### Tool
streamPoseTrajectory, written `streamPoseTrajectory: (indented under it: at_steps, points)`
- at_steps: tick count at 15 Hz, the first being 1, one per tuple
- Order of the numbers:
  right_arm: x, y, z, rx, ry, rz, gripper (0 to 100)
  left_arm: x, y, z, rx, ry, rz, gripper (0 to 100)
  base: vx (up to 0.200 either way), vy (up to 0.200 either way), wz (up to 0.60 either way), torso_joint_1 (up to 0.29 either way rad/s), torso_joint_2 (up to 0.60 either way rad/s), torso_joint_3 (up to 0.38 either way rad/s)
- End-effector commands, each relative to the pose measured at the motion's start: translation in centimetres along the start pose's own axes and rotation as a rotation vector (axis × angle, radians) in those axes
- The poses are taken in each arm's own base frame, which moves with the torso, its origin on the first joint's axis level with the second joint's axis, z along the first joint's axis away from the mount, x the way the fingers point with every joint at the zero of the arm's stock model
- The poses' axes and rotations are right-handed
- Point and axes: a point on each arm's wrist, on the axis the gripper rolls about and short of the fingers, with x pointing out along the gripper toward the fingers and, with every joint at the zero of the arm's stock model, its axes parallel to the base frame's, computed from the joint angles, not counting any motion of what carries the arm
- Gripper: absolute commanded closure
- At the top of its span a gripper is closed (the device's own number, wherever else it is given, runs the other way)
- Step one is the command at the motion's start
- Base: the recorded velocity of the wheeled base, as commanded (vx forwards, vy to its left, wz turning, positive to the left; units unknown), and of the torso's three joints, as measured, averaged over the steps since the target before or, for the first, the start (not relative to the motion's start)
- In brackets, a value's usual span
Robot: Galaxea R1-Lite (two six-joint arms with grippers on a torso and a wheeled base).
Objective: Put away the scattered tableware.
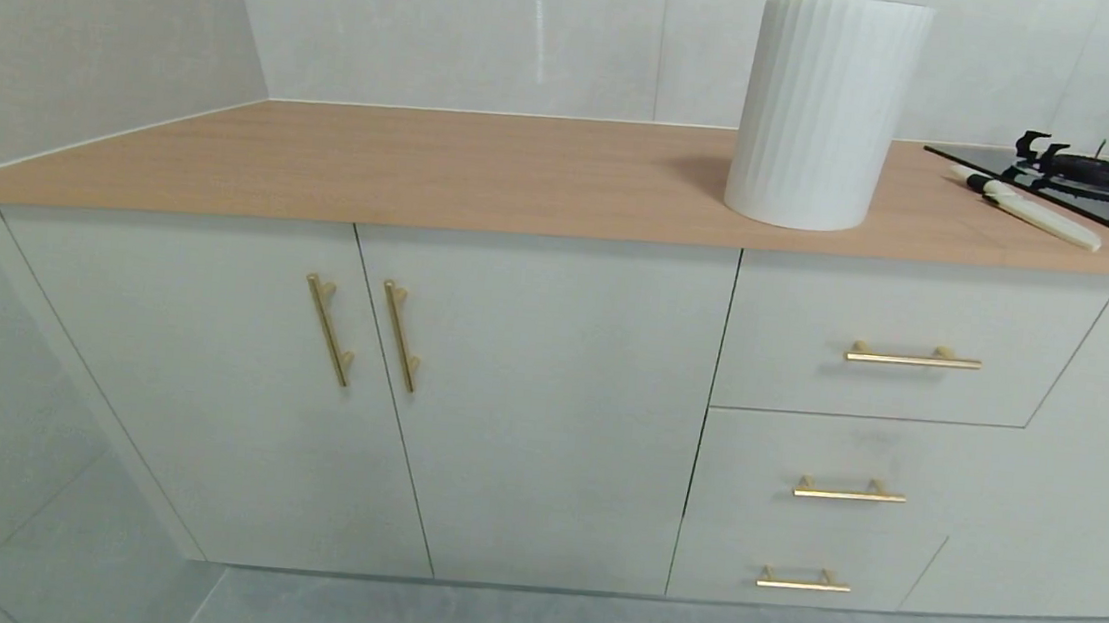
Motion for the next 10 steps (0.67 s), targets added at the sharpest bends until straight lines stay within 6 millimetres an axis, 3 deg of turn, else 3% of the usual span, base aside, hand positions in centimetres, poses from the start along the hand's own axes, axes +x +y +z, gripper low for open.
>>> streamPoseTrajectory:
  at_steps: [1,3,10]
  points:
    - [0.02,0.0,0.01,-0.001,0.003,0.0,0,0.0,0.0,0.0,0.0,0.0,0.0,0,0.2,0.0,0.0,0.002,0.0,-0.007]
    - [0.02,0.0,0.01,0.001,0.003,0.0,0,0.0,0.0,0.0,-0.002,0.0,0.0,0,0.2,0.0,0.0,0.005,0.0,0.0]
    - [0.02,0.0,0.01,0.001,0.003,0.0,0,0.01,-0.02,-0.04,0.02,0.001,-0.009,0,0.0,0.0,0.0,0.0,0.0,0.0]
